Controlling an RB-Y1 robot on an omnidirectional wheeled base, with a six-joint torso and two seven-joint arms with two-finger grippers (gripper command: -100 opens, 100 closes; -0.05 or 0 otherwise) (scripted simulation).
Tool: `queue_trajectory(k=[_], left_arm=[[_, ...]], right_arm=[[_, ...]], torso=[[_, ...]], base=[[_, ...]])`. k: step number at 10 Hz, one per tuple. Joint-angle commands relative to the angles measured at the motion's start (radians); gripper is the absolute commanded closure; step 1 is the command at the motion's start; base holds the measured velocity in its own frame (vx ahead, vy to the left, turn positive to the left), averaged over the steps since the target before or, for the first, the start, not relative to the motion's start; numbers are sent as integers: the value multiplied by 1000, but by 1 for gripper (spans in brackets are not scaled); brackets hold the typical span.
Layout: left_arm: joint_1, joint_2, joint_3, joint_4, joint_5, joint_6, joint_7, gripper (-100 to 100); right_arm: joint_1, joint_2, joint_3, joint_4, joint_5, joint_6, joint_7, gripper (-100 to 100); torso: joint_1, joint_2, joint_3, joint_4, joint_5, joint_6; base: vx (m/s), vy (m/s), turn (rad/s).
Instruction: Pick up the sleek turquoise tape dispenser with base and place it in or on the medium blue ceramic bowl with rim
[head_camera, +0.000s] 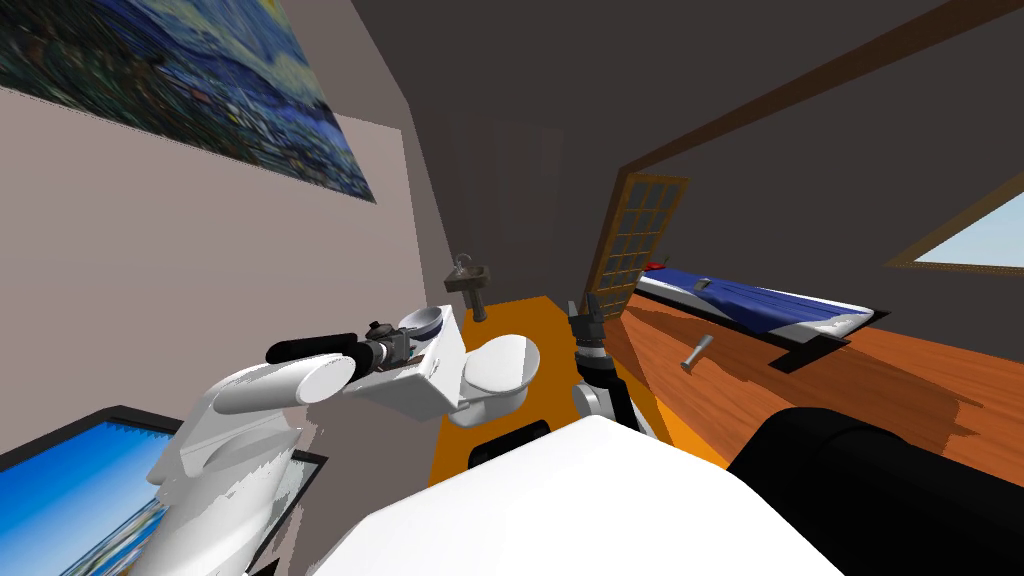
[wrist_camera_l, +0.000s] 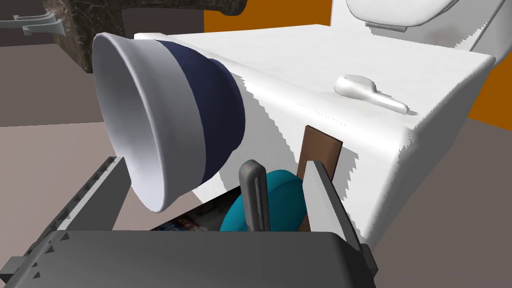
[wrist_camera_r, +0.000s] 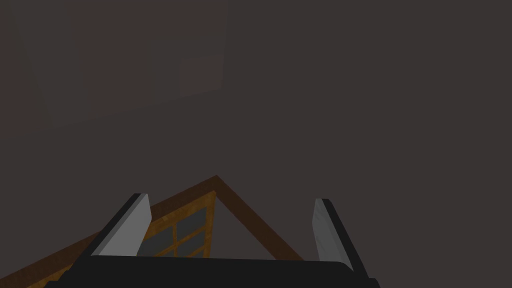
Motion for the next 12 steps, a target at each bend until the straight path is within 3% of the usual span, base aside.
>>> queue_trajectory(k=[1, 2, 11, 12], left_arm=[[-10, 4, 6, 9, 3, 50, 0, -100], [-10, 4, 6, 9, 3, 58, 0, -100], [-77, 41, 75, 47, 24, 310, -1, -100], [-77, 41, 75, 47, 24, 320, -1, -100]], right_arm=[[0, 0, 0, 0, 0, 0, 0, 0], [0, 0, 0, 0, 0, 0, 0, 0], [0, 0, 0, 0, 0, 0, 0, 0], [0, 0, 0, 0, 0, 0, 0, 0]], torso=[[0, 0, 0, 0, 0, 0], [0, 0, 0, 0, 0, 0], [1, -2, -1, 0, 0, 0], [1, -2, -1, 0, 0, 0]], base=[[19, 9, 9], [9, 6, -3], [34, 17, 7], [41, 20, 1]])
